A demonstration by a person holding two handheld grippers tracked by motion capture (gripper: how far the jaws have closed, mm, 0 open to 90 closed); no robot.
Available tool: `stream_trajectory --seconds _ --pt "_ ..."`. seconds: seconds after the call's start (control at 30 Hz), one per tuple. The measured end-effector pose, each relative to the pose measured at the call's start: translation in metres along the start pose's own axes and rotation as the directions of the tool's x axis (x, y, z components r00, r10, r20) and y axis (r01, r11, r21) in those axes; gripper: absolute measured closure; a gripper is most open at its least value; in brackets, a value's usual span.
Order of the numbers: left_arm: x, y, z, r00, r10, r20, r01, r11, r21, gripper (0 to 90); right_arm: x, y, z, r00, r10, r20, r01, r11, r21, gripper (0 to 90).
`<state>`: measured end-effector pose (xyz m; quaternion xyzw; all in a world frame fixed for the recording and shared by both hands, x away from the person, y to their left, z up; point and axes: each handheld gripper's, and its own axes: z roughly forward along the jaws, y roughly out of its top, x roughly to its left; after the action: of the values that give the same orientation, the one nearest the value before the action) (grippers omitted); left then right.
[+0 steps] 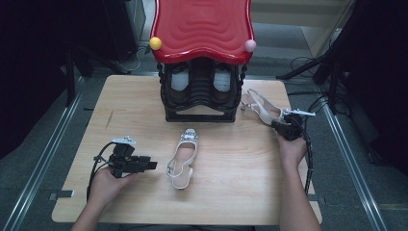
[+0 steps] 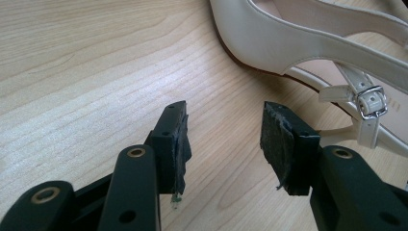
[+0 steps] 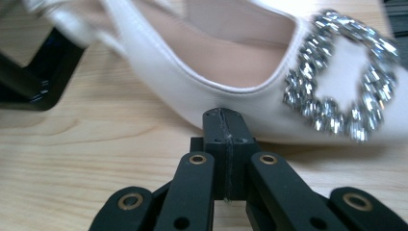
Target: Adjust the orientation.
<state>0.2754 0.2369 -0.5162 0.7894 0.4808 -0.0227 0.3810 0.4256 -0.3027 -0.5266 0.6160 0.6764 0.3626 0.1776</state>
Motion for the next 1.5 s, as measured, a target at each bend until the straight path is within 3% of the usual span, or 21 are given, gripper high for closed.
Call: stream_trajectory --seconds 0.17,0.3,0.4,0.63,0.73,1.0,1.23,1.5 --pt "0.001 0.0 -0.001 1.0 -0.004 0.0 0.004 1.0 -0.001 52.3 -0.011 0.001 -0.001 0.9982 0.031 0.051 -0.03 0.999 -0.023 90.0" --pt "0.001 0.0 0.0 1.0 0.003 -0.002 -0.003 1.0 0.001 52.2 -0.018 0.001 -0.003 0.9969 0.075 0.023 -0.075 0.997 -0.027 90.0" --pt "0.001 0.0 0.0 1.0 0.003 -0.002 -0.003 1.0 0.001 52.2 -0.015 0.002 -0.007 0.9974 0.072 -0.001 -0.072 0.997 -0.026 90.0" --pt "0.001 0.0 0.001 0.9999 0.01 -0.01 -0.01 0.9999 0.002 52.1 0.007 0.01 -0.018 0.9974 0.036 -0.063 -0.038 0.999 -0.028 90.0" --pt "0.001 0.0 0.001 0.9998 0.015 -0.012 -0.015 0.9999 0.001 52.1 0.019 0.014 -0.024 0.9942 0.01 -0.107 -0.014 0.999 -0.031 90.0" --pt "0.001 -0.001 0.0 0.9996 0.021 -0.018 -0.022 0.9998 -0.002 51.4 0.055 0.025 -0.037 0.9853 -0.067 -0.157 0.056 0.996 -0.073 90.0" --pt "0.001 -0.005 -0.003 0.9993 0.021 -0.03 -0.021 0.9998 0.002 50.7 0.081 0.029 -0.022 0.9803 -0.098 -0.171 0.085 0.993 -0.082 90.0" --pt "0.004 -0.009 -0.007 0.9989 0.019 -0.044 -0.019 0.9997 -0.013 47.6 0.082 0.028 -0.005 0.9804 -0.1 -0.17 0.093 0.995 -0.048 90.0"
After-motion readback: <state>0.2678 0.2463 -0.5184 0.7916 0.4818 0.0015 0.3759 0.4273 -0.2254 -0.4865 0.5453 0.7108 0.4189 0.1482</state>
